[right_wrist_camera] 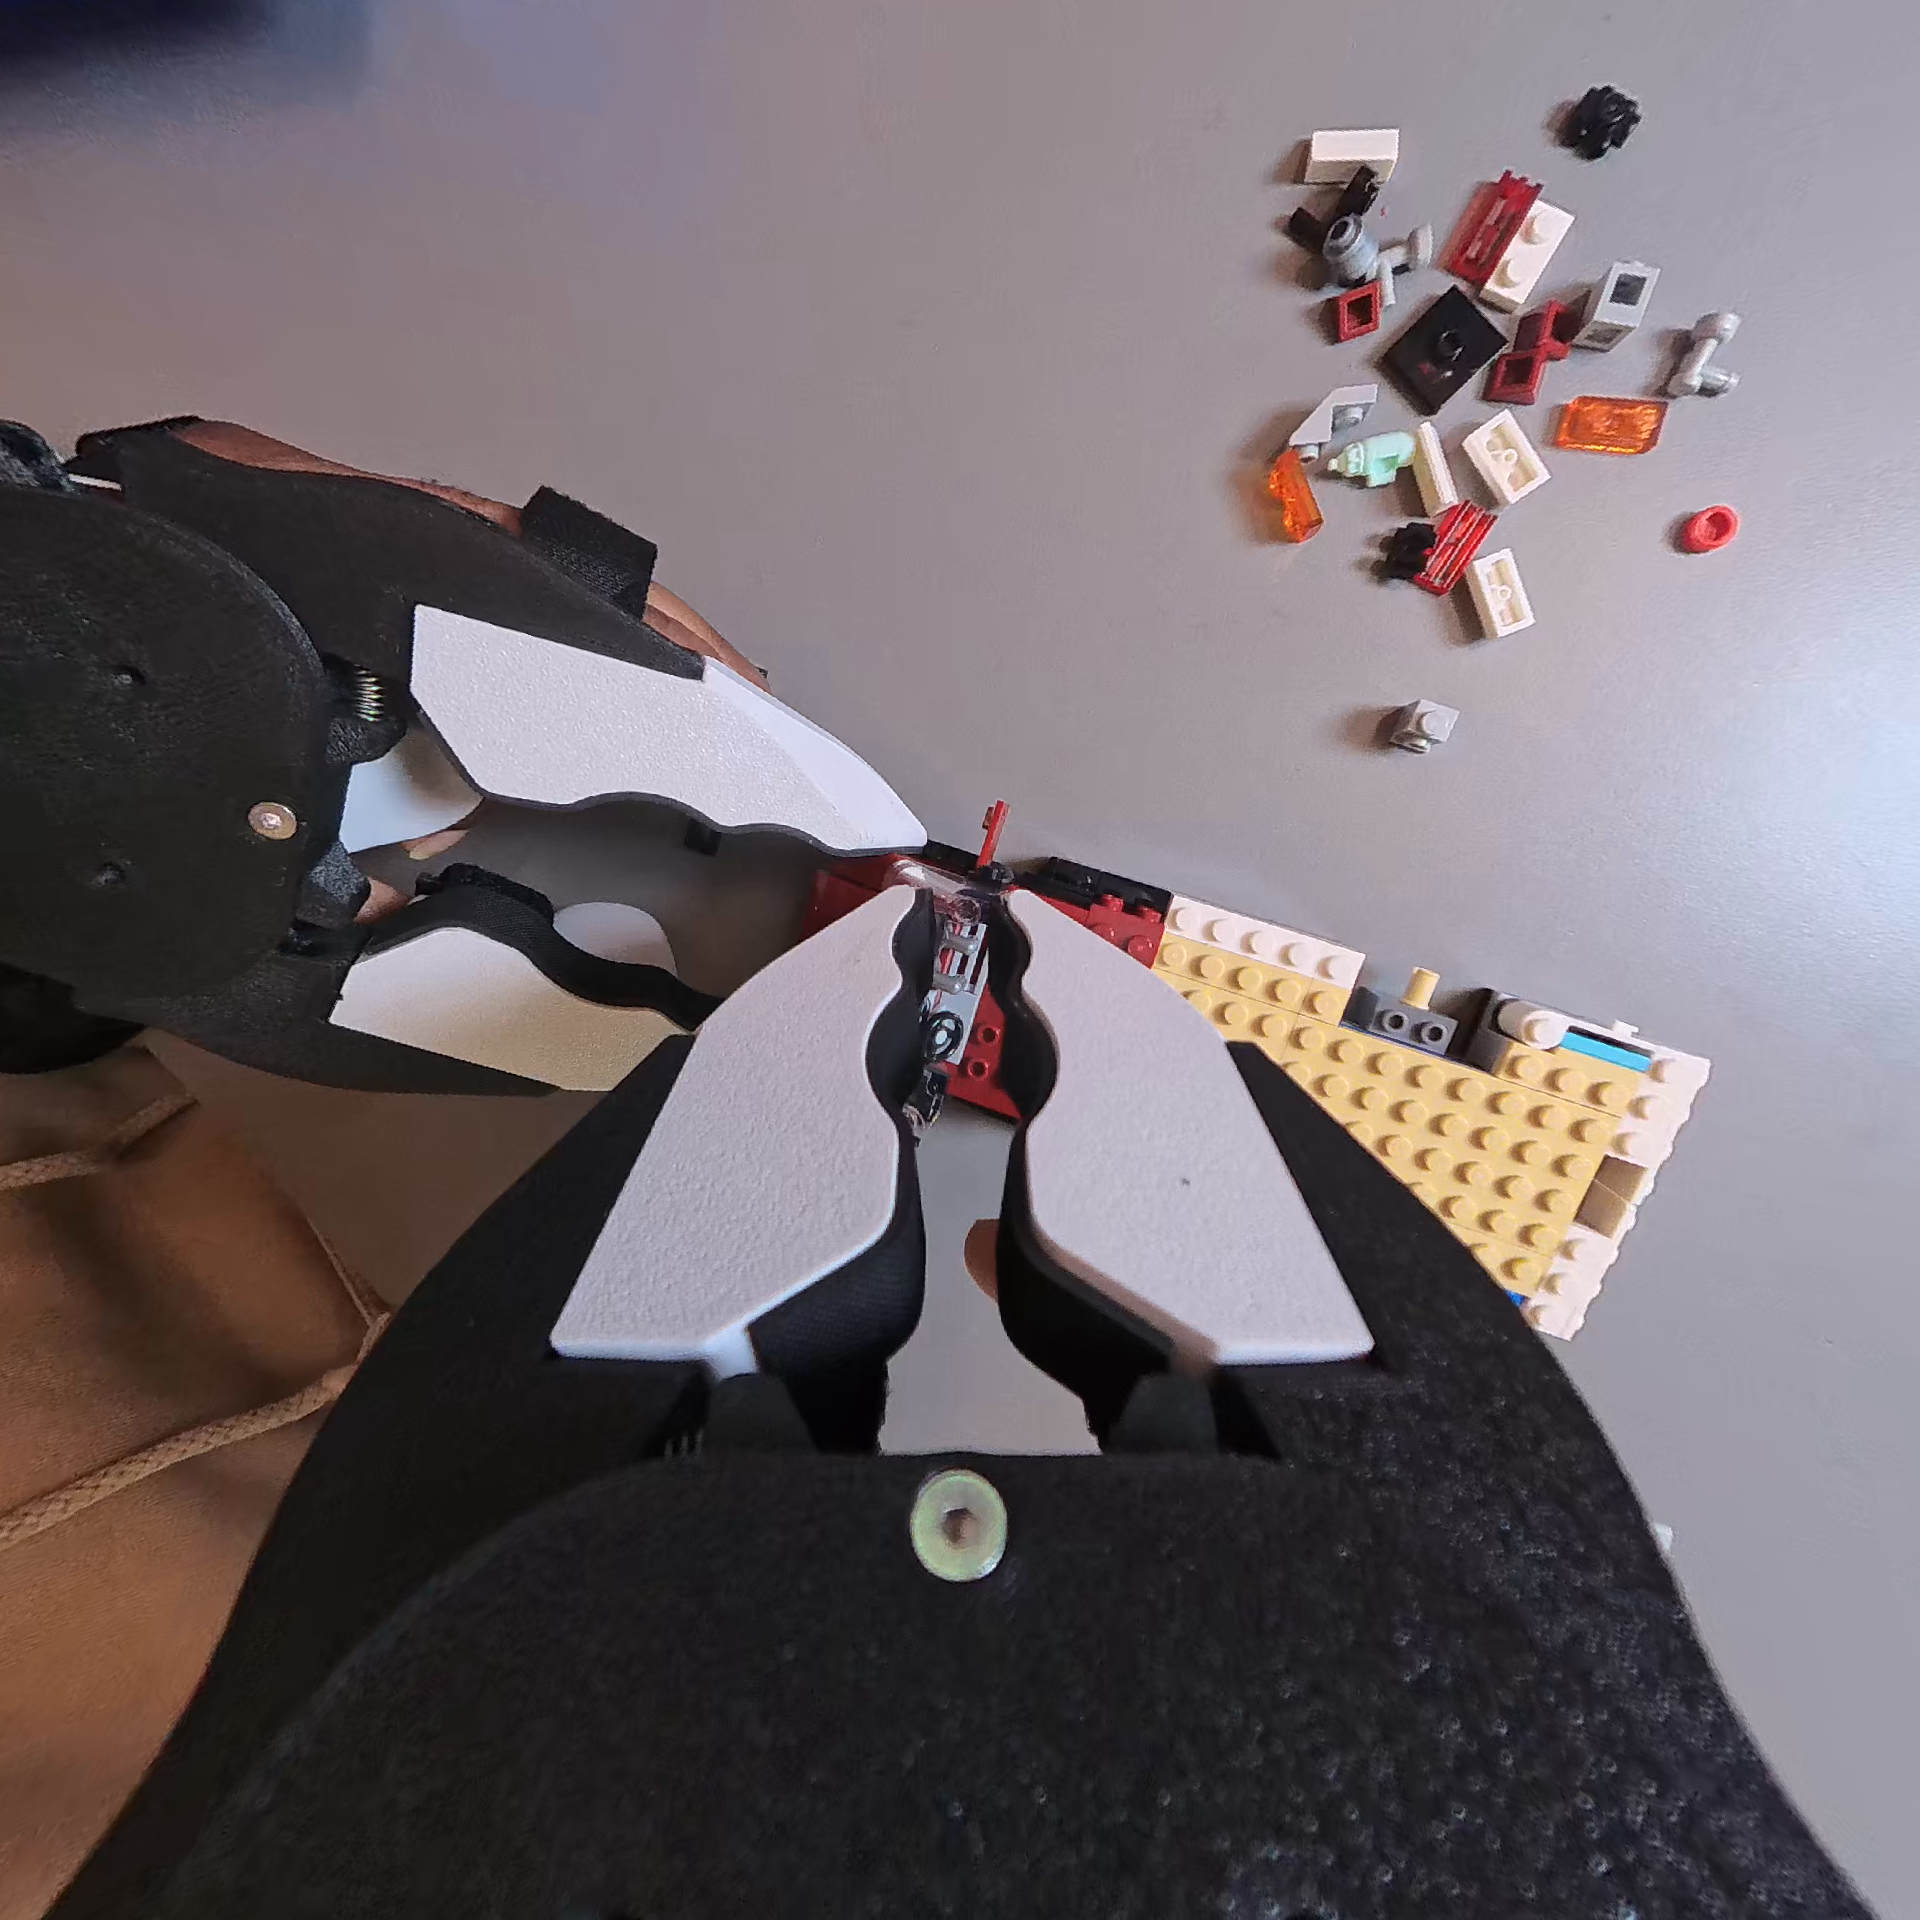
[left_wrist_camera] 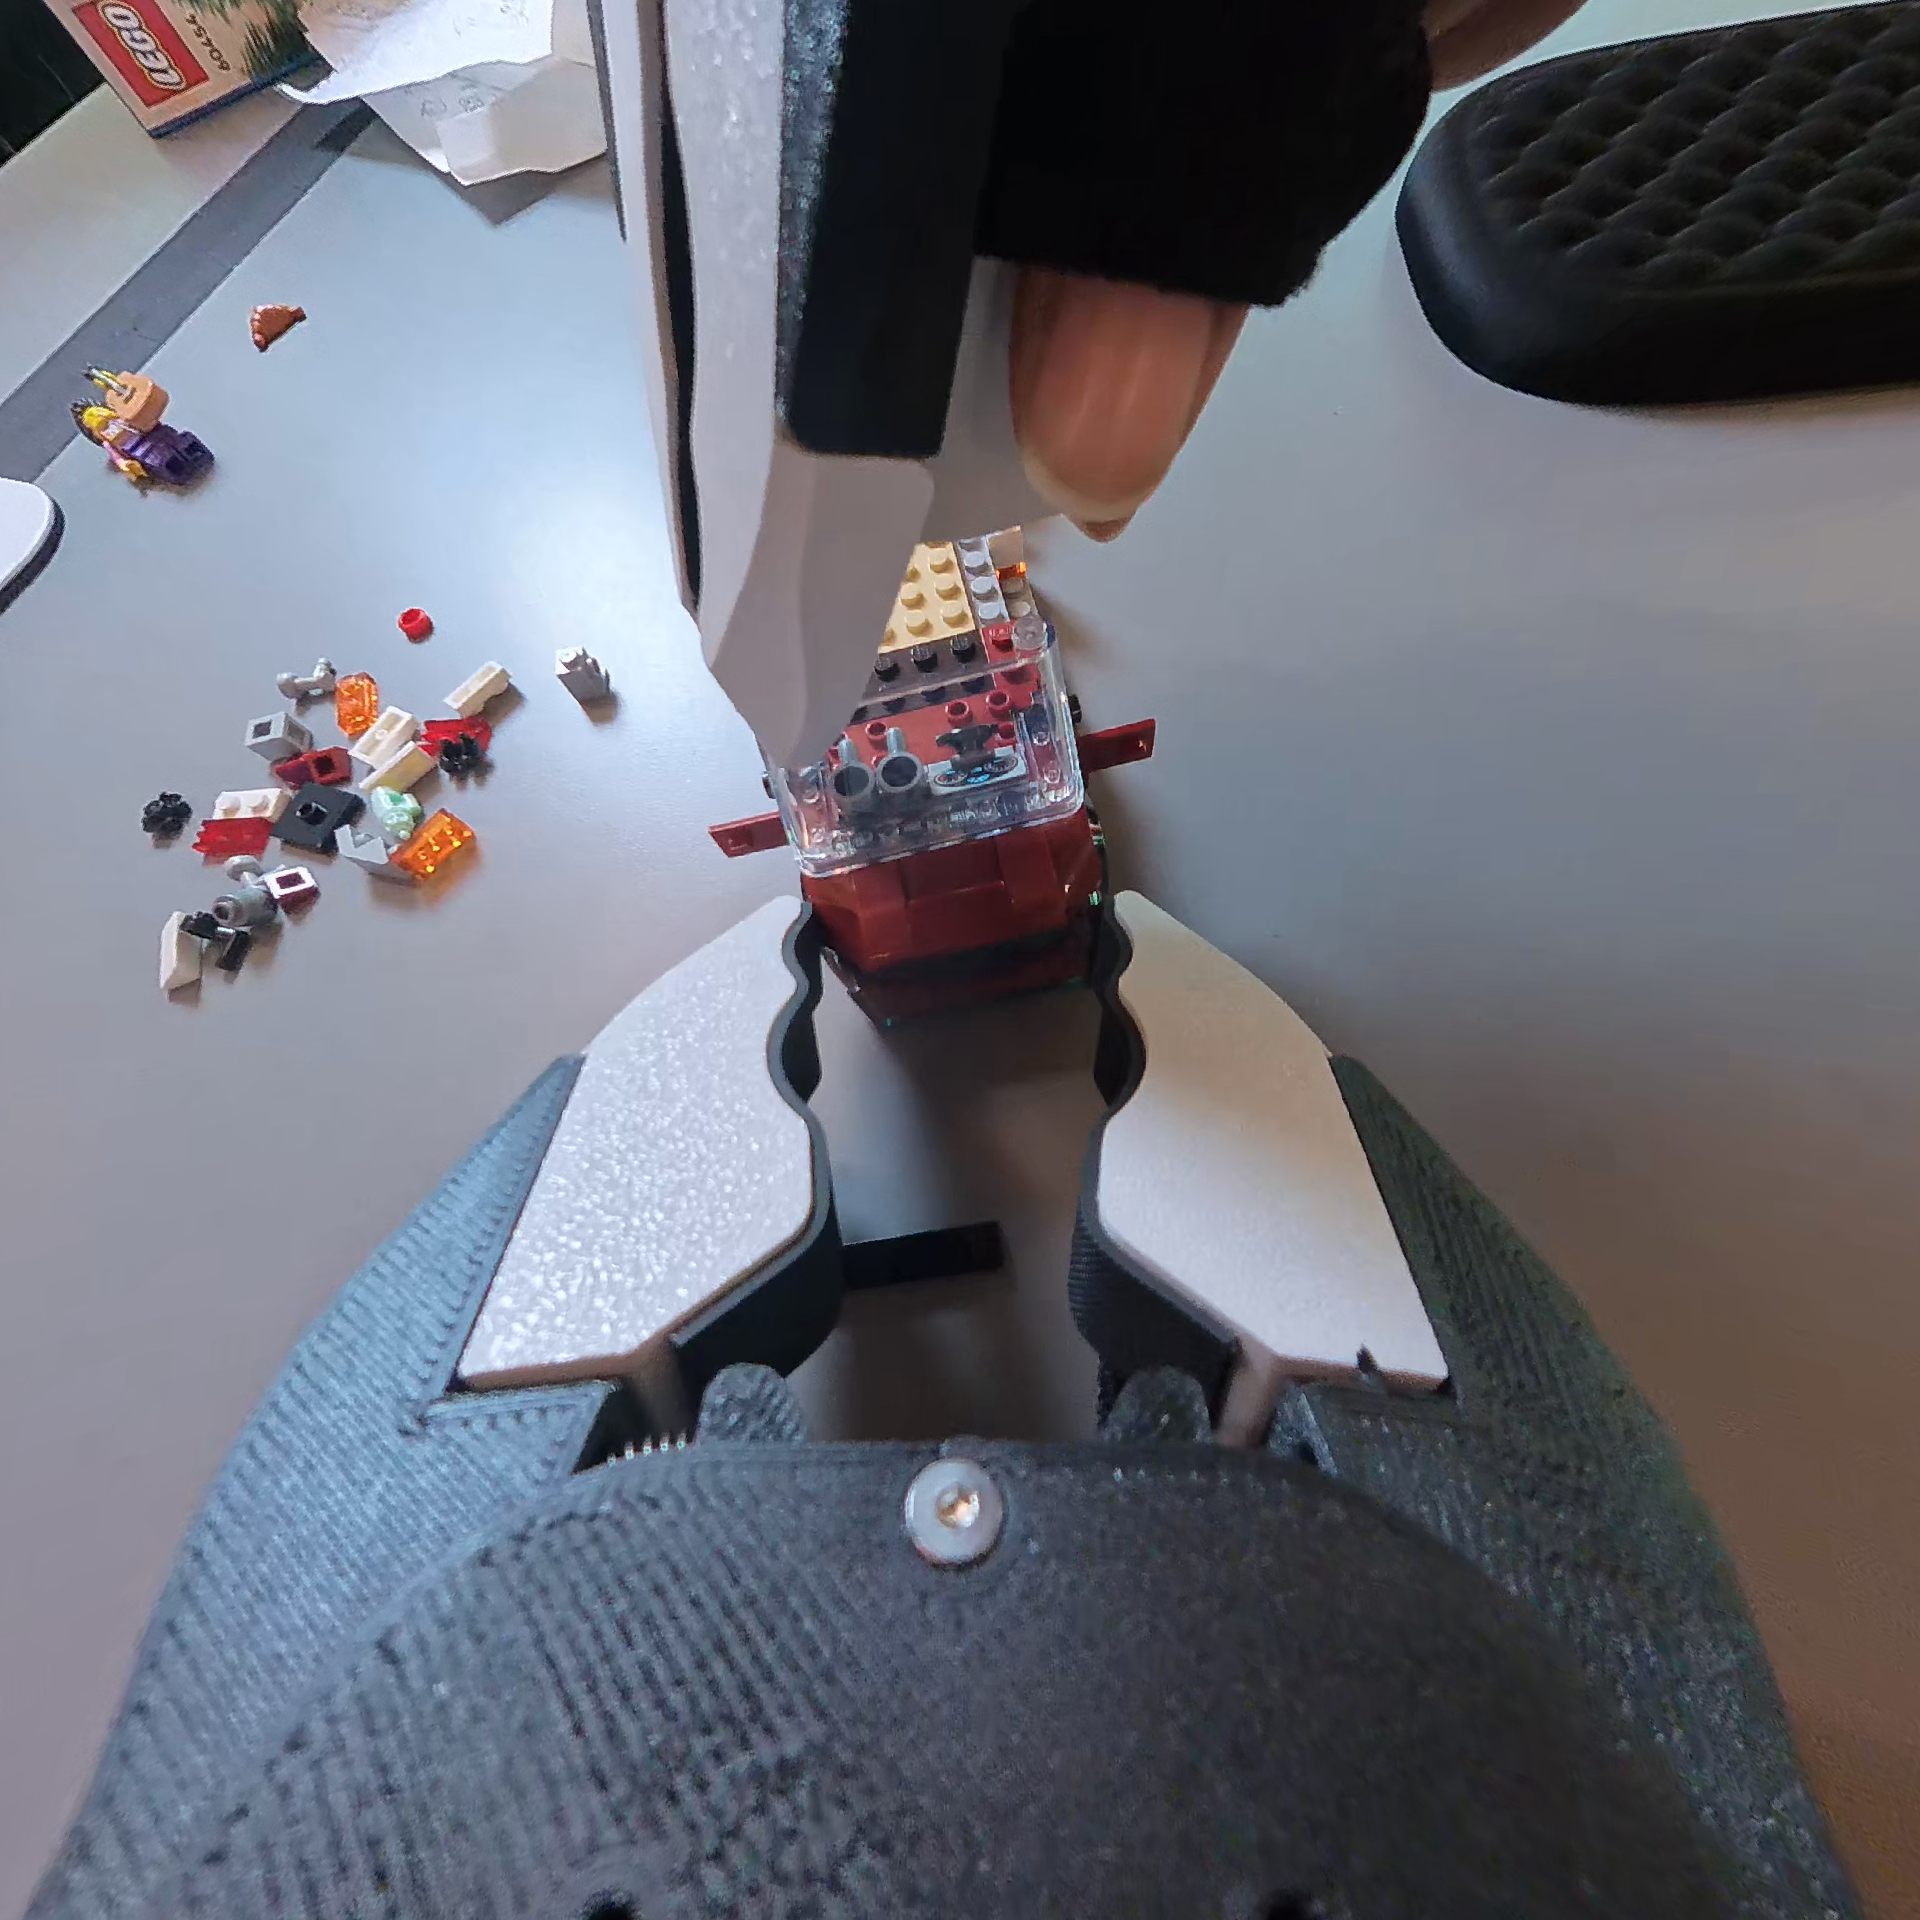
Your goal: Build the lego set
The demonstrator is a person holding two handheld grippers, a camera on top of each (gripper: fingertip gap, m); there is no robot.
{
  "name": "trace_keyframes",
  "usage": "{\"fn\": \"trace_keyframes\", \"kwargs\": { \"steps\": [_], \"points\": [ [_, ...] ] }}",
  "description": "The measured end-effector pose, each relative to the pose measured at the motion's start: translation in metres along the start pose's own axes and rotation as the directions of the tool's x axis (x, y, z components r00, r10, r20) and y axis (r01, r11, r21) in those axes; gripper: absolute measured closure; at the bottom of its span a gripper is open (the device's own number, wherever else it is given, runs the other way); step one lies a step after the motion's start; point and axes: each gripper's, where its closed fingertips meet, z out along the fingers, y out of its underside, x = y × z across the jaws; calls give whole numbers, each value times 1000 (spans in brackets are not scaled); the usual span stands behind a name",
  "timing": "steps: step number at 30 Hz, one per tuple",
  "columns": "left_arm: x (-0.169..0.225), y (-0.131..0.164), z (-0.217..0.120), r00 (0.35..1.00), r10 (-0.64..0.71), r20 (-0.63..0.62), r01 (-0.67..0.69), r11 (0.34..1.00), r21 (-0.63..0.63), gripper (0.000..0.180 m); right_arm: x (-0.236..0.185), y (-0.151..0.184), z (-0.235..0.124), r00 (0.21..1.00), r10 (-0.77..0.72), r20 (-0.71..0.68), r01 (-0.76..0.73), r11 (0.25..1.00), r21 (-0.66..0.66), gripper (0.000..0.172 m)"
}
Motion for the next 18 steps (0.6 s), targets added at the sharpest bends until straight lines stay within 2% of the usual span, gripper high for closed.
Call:
{"fn": "trace_keyframes", "kwargs": {
  "steps": [4,6,9,12,15,18],
  "points": [
    [-1,0,0,1000,-4,-9,4,1000,0,129,0,-3,-2,1000,-18,9,18,999,39,161],
    [-1,1,-1,1000,-11,-17,11,1000,3,129,-6,-14,-11,997,-45,66,33,983,178,149],
    [-2,1,-1,1000,-8,-22,9,1000,6,129,-9,-25,-42,985,-154,74,107,894,435,139],
    [-4,2,-2,999,9,-35,-8,1000,10,129,1,-10,-64,966,-258,-11,221,802,554,138],
    [-8,7,-4,997,62,-42,-62,998,-9,129,21,16,-74,914,-352,-199,401,720,567,138],
    [-18,13,-8,991,124,-42,-126,992,-32,131,39,45,-71,837,-452,-308,547,690,474,132]
  ]
}}
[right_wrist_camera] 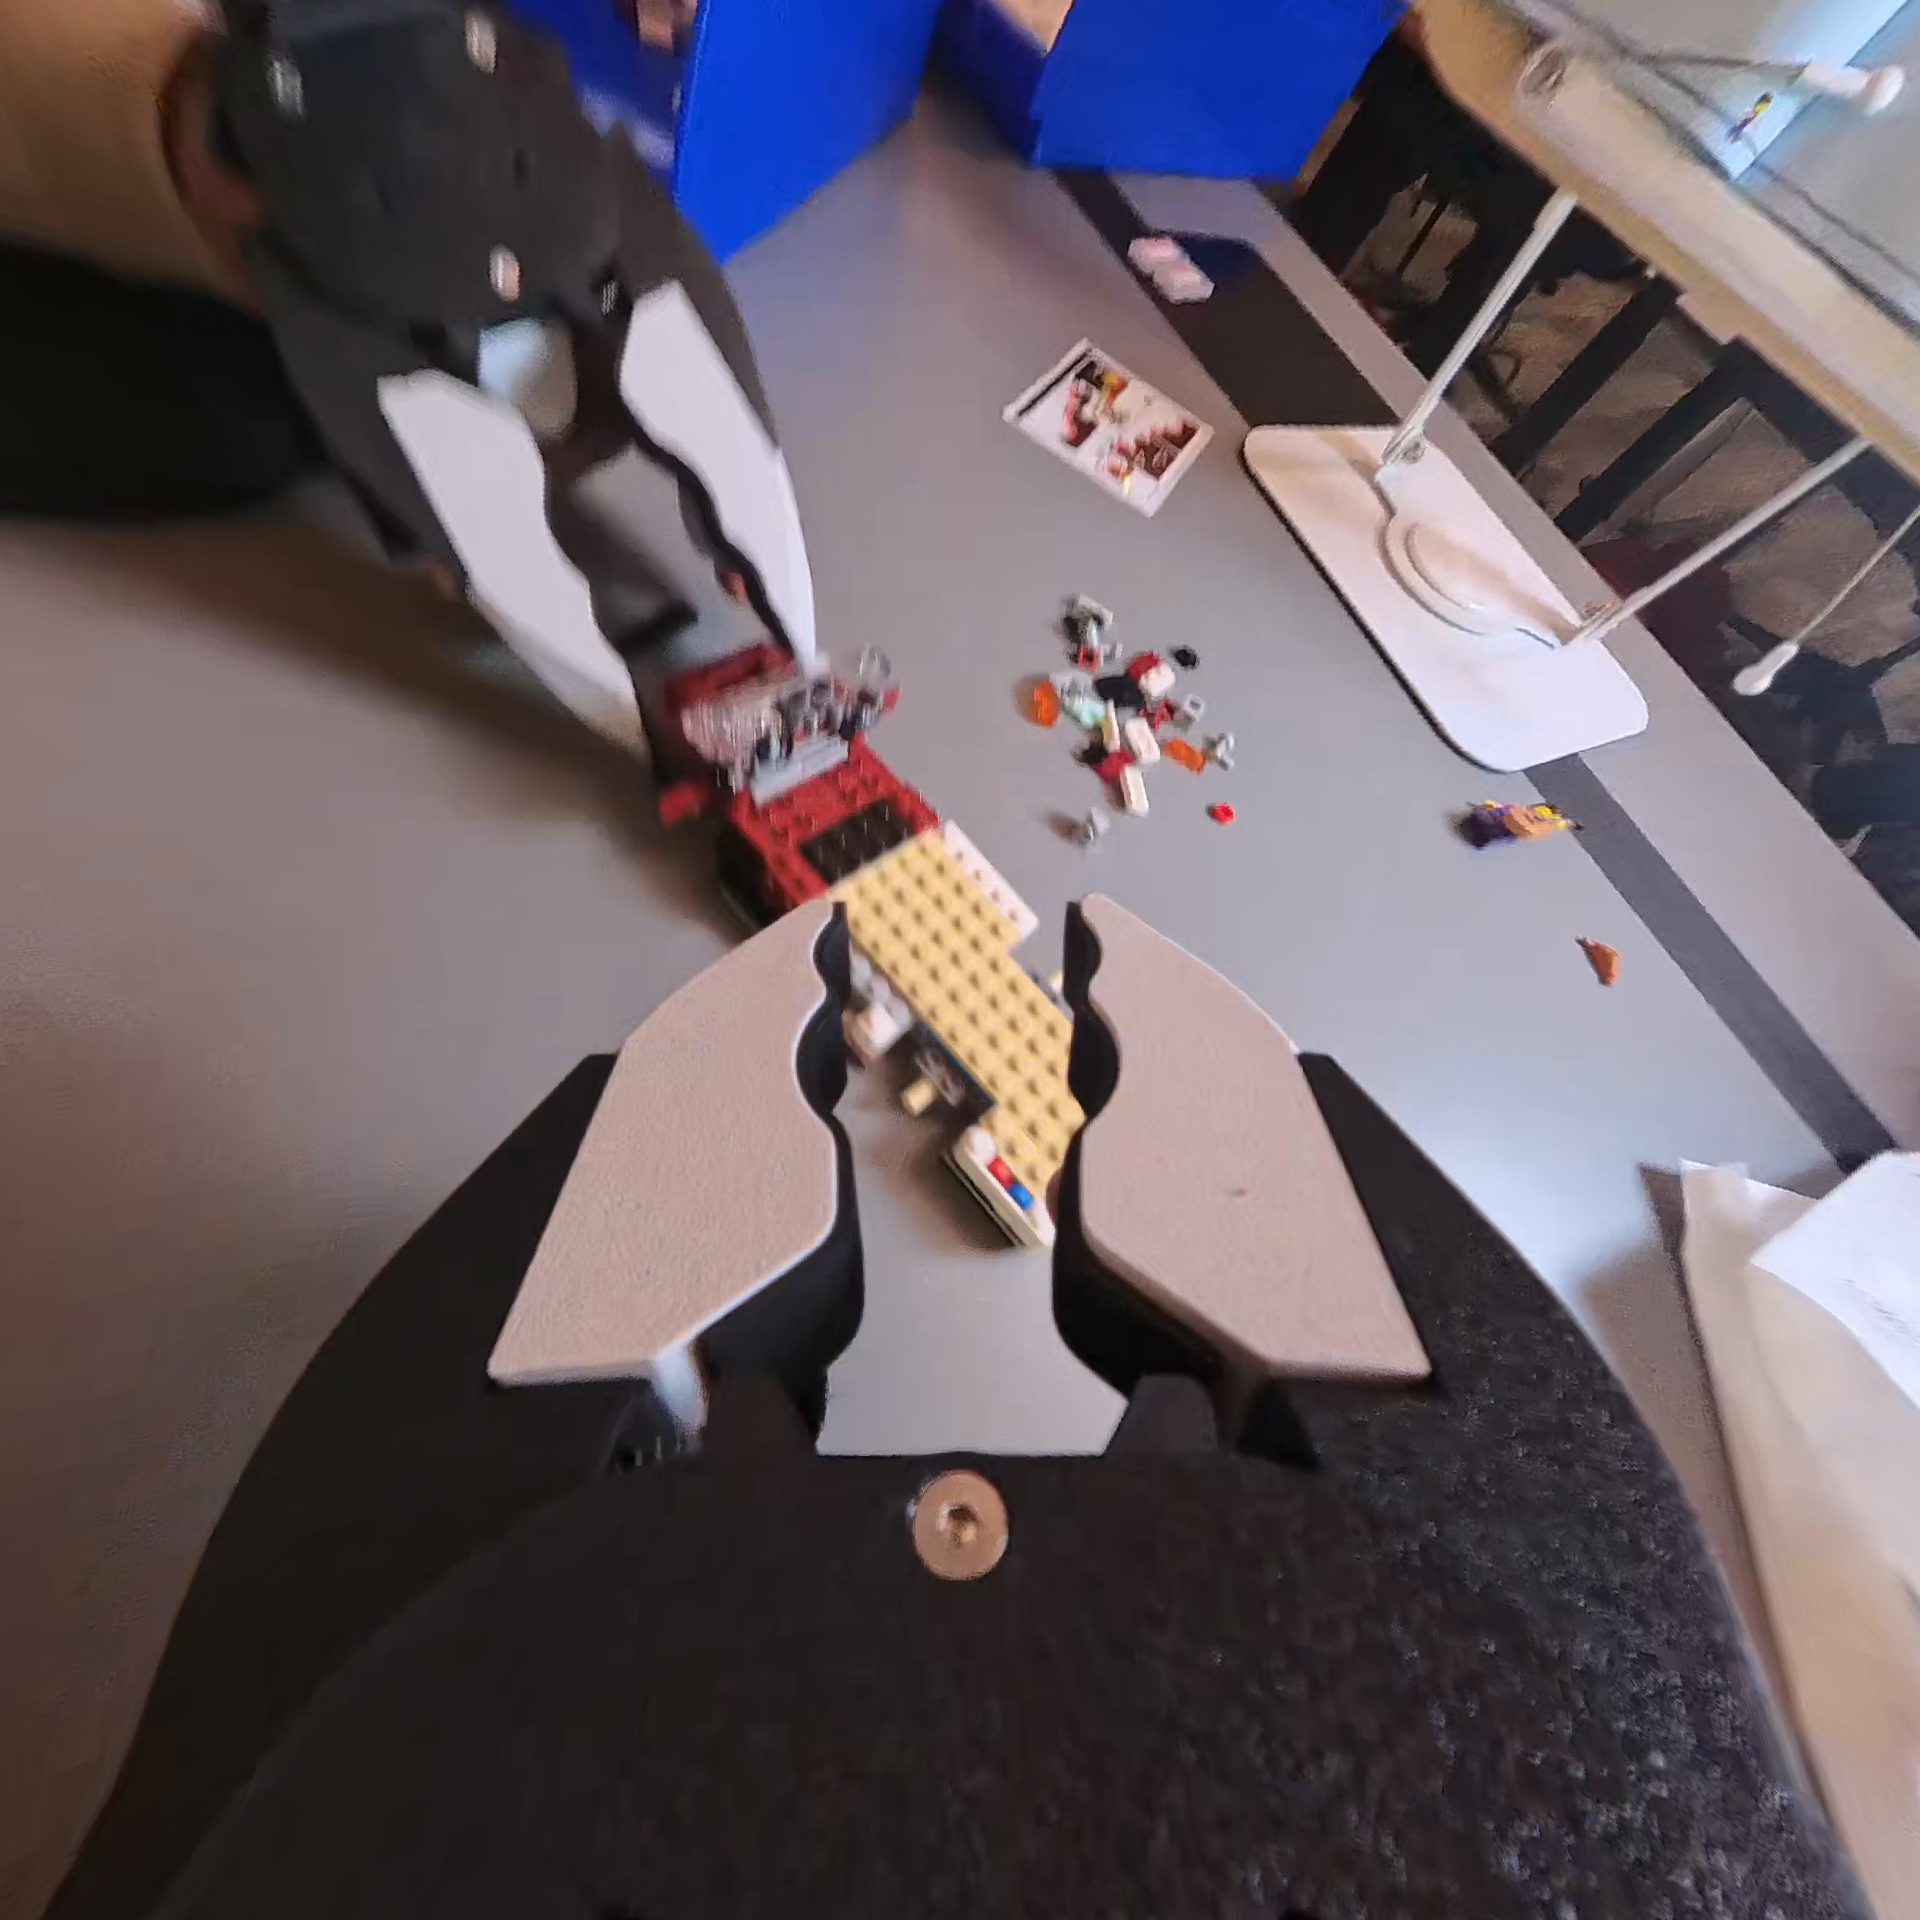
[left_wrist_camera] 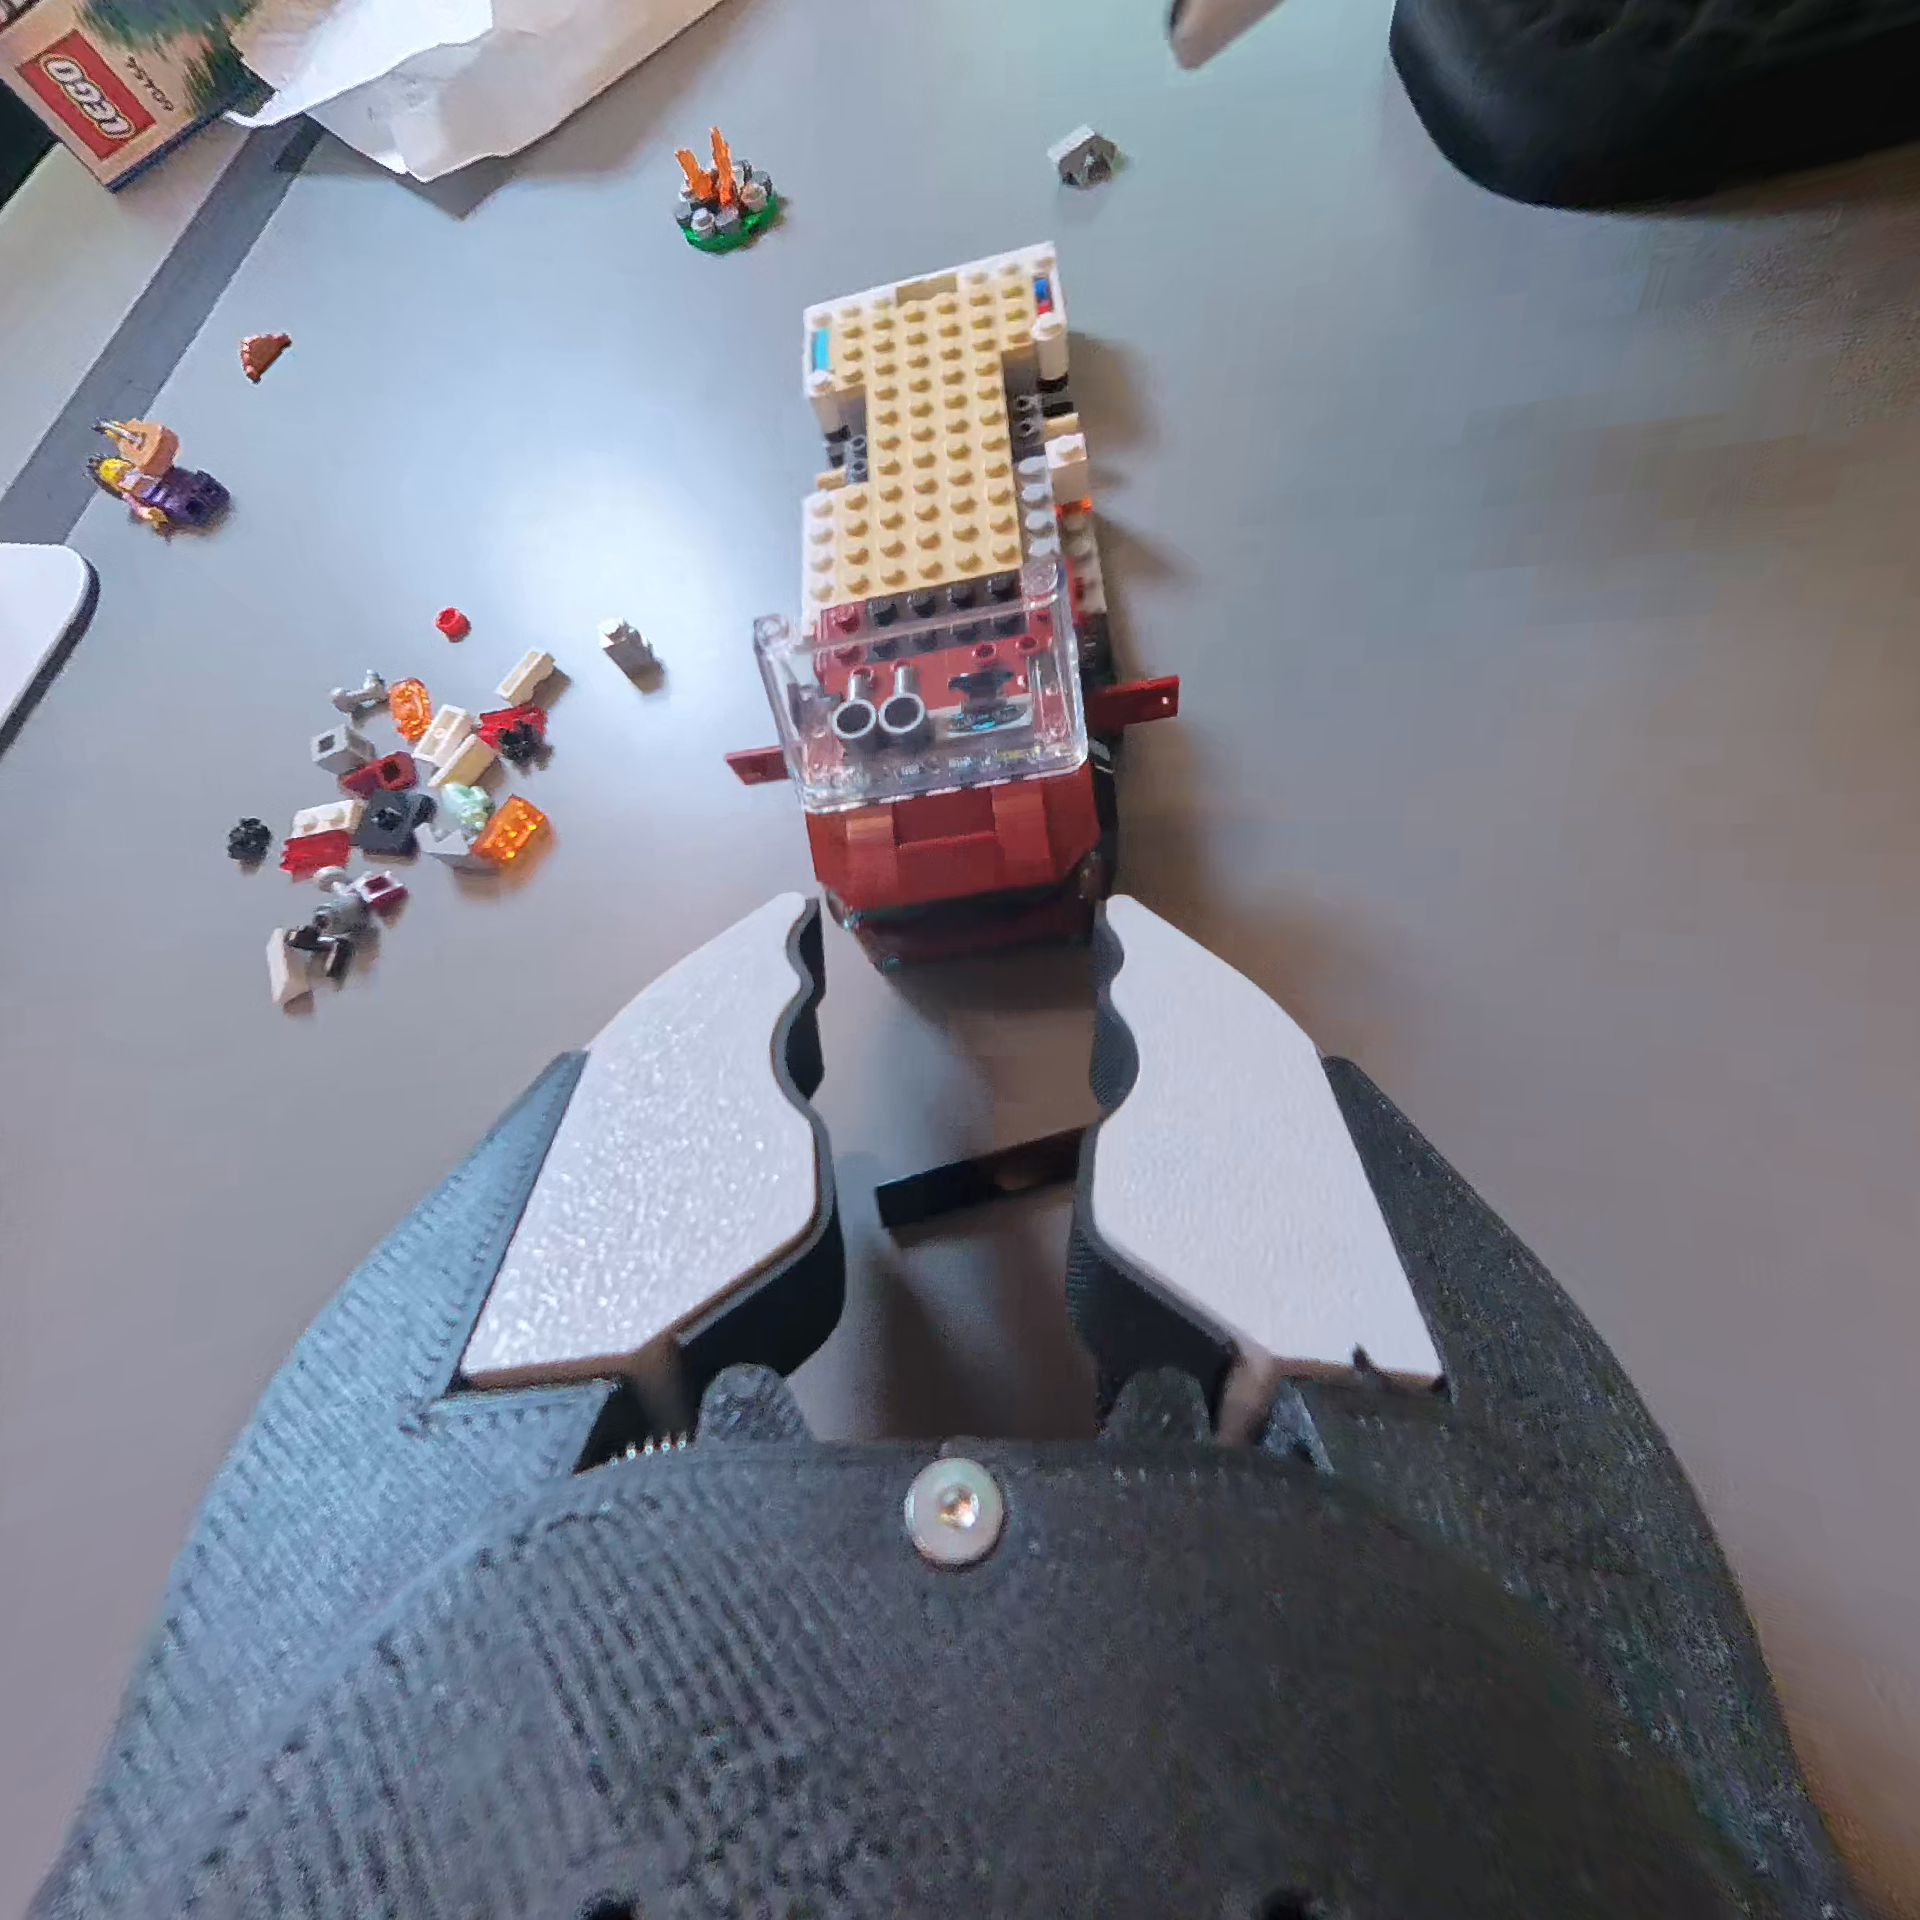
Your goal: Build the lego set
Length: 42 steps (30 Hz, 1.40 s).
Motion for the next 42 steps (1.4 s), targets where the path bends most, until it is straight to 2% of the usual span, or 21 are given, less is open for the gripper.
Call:
{"fn": "trace_keyframes", "kwargs": {
  "steps": [3,5,7,9,11,13,17,22,23,28,32,34,37,42],
  "points": [
    [-3,1,-3,999,-39,-25,39,999,0,125,3,34,-3,994,-101,50,106,990,-98,123],
    [2,-2,-1,995,-81,-64,81,997,-2,115,7,50,-1,987,-99,126,115,985,-129,115],
    [-1,-1,4,998,-48,-47,47,998,-29,109,13,63,4,975,-79,210,113,981,-157,108],
    [-1,-1,8,998,-45,-52,43,998,-43,108,18,76,11,955,-64,290,124,973,-193,100],
    [-2,-2,11,998,-41,-50,39,998,-50,116,20,82,18,931,-46,363,122,974,-189,97],
    [-4,-2,11,998,9,-58,-12,998,-62,123,21,85,24,910,-51,411,135,975,-177,98],
    [-16,5,5,995,35,-89,-43,995,-88,124,18,81,23,889,-55,454,133,981,-142,109],
    [-44,16,0,999,-10,-49,4,994,-108,127,6,79,19,898,-75,433,136,984,-111,112],
    [-50,18,0,999,-20,-30,16,993,-115,128,3,78,17,897,-73,436,128,987,-99,116],
    [-72,19,-5,996,-75,38,79,992,-95,133,3,65,11,894,-18,447,46,998,-53,113],
    [-66,10,-11,990,-140,-18,140,990,-14,132,6,70,19,900,28,436,10,996,-84,108],
    [-59,9,-9,988,-146,-58,146,989,-15,131,0,73,21,892,36,451,9,995,-98,108],
    [-54,12,0,989,-128,-67,125,991,-46,129,-8,74,23,888,5,460,48,993,-104,111],
    [-60,9,4,988,-145,-52,144,989,-12,138,-18,71,21,882,-13,471,71,992,-104,124]
  ]
}}
